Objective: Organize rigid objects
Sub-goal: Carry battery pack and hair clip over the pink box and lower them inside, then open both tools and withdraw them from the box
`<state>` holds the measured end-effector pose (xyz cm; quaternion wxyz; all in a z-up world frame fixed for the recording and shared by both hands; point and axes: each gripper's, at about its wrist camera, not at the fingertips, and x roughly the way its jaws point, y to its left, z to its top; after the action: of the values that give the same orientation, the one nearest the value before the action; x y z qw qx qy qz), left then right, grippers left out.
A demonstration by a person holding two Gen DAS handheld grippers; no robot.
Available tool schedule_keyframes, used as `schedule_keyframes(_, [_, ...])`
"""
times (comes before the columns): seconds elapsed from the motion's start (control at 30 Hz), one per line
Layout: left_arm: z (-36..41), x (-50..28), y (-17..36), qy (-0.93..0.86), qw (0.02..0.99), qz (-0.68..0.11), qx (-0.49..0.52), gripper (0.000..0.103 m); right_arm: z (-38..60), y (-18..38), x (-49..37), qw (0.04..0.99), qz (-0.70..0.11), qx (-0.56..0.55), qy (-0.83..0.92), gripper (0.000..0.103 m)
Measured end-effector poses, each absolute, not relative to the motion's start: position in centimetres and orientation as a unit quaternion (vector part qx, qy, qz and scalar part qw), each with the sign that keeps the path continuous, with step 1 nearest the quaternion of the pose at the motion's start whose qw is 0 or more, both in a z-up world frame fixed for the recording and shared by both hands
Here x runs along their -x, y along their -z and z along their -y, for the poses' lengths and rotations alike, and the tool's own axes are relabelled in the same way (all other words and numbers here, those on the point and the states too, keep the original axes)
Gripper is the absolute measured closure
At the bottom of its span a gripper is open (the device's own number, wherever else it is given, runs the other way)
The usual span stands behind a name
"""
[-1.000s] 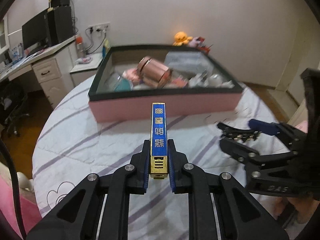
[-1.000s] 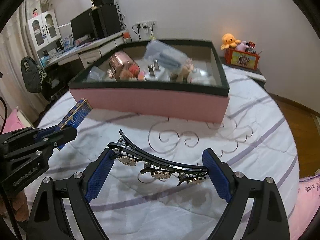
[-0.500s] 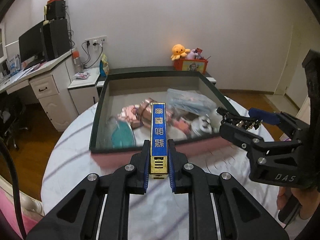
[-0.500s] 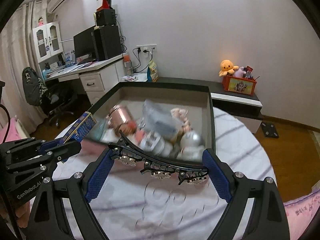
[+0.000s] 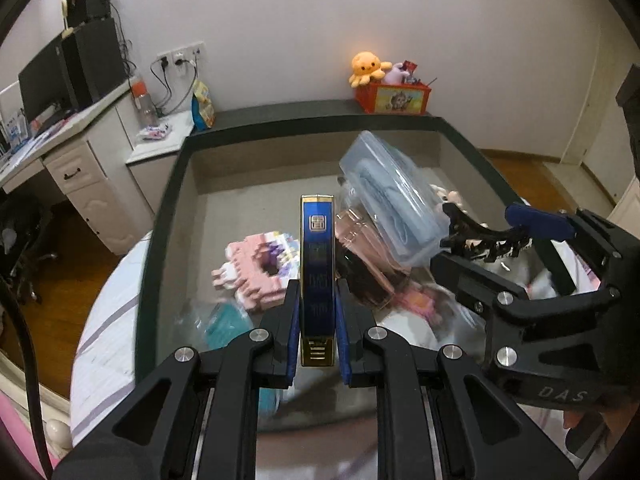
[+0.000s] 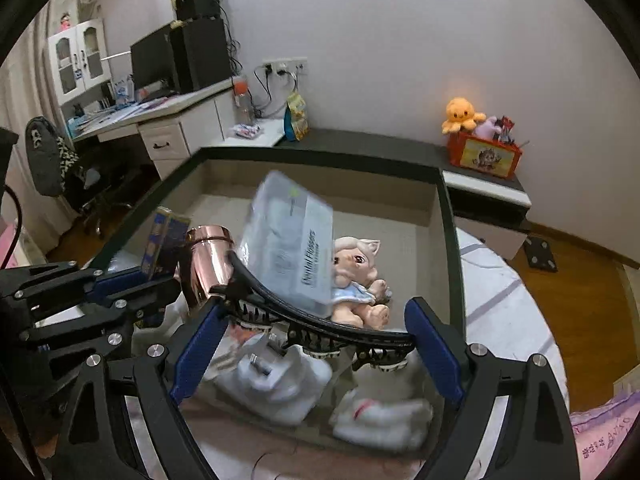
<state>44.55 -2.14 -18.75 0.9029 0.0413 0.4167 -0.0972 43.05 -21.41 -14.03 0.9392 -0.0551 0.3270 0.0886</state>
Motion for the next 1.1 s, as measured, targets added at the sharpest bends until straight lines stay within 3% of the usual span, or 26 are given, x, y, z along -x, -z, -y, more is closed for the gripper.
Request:
schedule_keyframes(0.17, [1.8,-46.3,19.2,0.078,0.903,-0.420,-0.041,0.087,21.7,14.6,-45.5,0.934,-0.343,0.057,-0.080,0.012])
schedule_keyframes(0.3, [1.3,-45.7,18.8,0.063,0.911,-0.406,-0.039,0.073,21.4,15.0,-45.9,0.933,-0.346,0.056,-0.082,0.010])
schedule_keyframes(0.37, [0.9,-45.1,18.2,0.053,0.917,-0.394,-0.037,0.056,21.4,14.8,-45.6,0.937,-0.336,0.057,-0.075,0.006])
schedule_keyframes(0.43, [0.4,-44.1,17.3,0.036,0.927,-0.373,-0.028,0.021,21.9,14.3,-45.0,0.941,-0.327,0.048,-0.068,0.000])
schedule_keyframes(0.5, [-0.3,-42.7,16.0,0.034,0.938,-0.344,-0.014,0.013,22.5,13.3,-44.0,0.947,-0.312,0.033,-0.075,0.000])
schedule_keyframes(0.73, [-0.8,-36.7,12.3,0.033,0.957,-0.288,-0.004,0.001,22.6,9.7,-38.5,0.964,-0.256,0.017,-0.075,0.000])
schedule_keyframes(1.1, [-1.1,-24.6,6.4,0.023,0.981,-0.193,0.002,0.000,20.9,5.2,-26.4,0.985,-0.161,0.036,-0.060,0.000])
